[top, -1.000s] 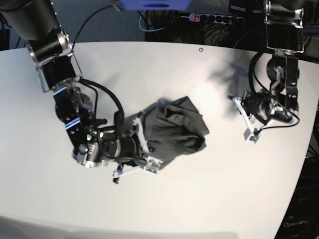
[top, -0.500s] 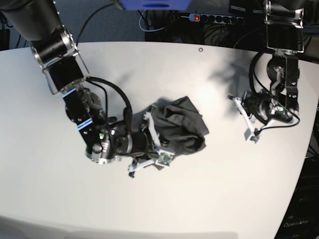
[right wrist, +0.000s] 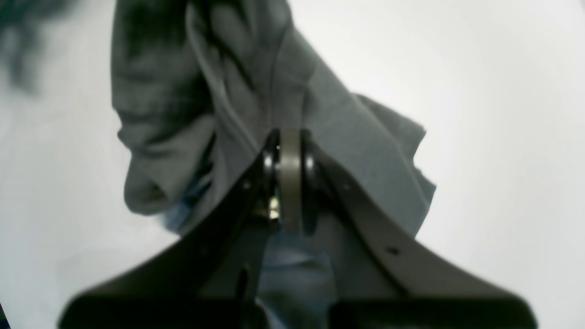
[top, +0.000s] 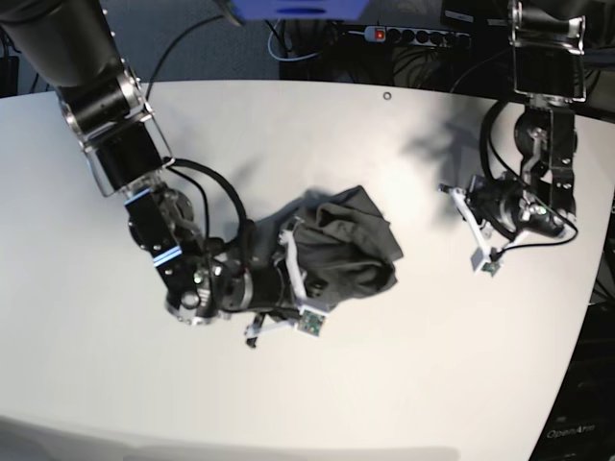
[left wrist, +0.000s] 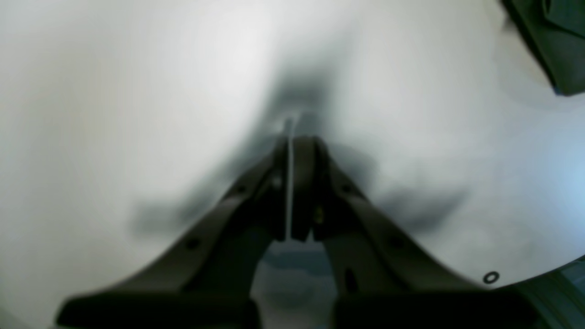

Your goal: Fold the T-shirt properly

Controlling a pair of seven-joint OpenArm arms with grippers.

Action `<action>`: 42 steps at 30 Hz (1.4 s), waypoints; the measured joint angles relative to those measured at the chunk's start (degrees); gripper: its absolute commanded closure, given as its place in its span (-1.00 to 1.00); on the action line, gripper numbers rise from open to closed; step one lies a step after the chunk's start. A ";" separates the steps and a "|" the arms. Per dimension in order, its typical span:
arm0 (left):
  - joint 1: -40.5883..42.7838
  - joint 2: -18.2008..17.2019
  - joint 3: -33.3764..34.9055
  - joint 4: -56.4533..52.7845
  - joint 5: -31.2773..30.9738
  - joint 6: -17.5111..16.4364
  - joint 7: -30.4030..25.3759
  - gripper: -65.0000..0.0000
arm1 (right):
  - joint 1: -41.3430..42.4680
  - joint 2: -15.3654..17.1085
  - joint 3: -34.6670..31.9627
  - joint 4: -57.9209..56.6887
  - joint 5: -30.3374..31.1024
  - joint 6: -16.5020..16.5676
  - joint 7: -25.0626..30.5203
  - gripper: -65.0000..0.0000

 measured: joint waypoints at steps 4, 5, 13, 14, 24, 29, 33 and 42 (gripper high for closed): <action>-0.02 0.00 0.00 0.00 -0.02 0.00 -0.02 0.94 | 0.98 0.00 -0.26 0.02 0.17 0.00 0.46 0.99; 0.00 0.00 0.00 0.00 0.00 0.00 -0.02 0.94 | 1.14 0.00 -0.26 0.00 0.20 0.00 0.48 0.99; 0.00 0.00 0.00 0.00 -0.02 0.00 0.00 0.94 | 2.21 0.02 -0.37 -8.11 0.04 6.58 4.85 0.99; 0.02 0.00 0.00 0.00 -0.02 0.00 0.00 0.94 | 2.08 0.04 -0.35 -8.72 -0.31 6.45 5.38 0.99; 0.00 0.11 0.00 0.00 0.00 0.00 0.00 0.94 | 1.75 0.00 -0.37 -9.09 0.24 6.45 7.52 0.99; 0.00 0.15 0.00 -0.04 0.00 0.00 0.00 0.94 | -0.90 0.02 -0.37 -9.09 0.24 6.45 7.50 0.99; -0.02 0.15 0.00 -0.04 0.00 0.00 0.00 0.94 | -2.03 0.00 -0.35 -9.09 0.24 6.45 7.72 0.99; -1.49 0.15 0.02 -0.11 -0.02 0.02 -0.09 0.94 | -6.69 -2.14 -0.26 -7.19 0.72 6.45 6.64 1.00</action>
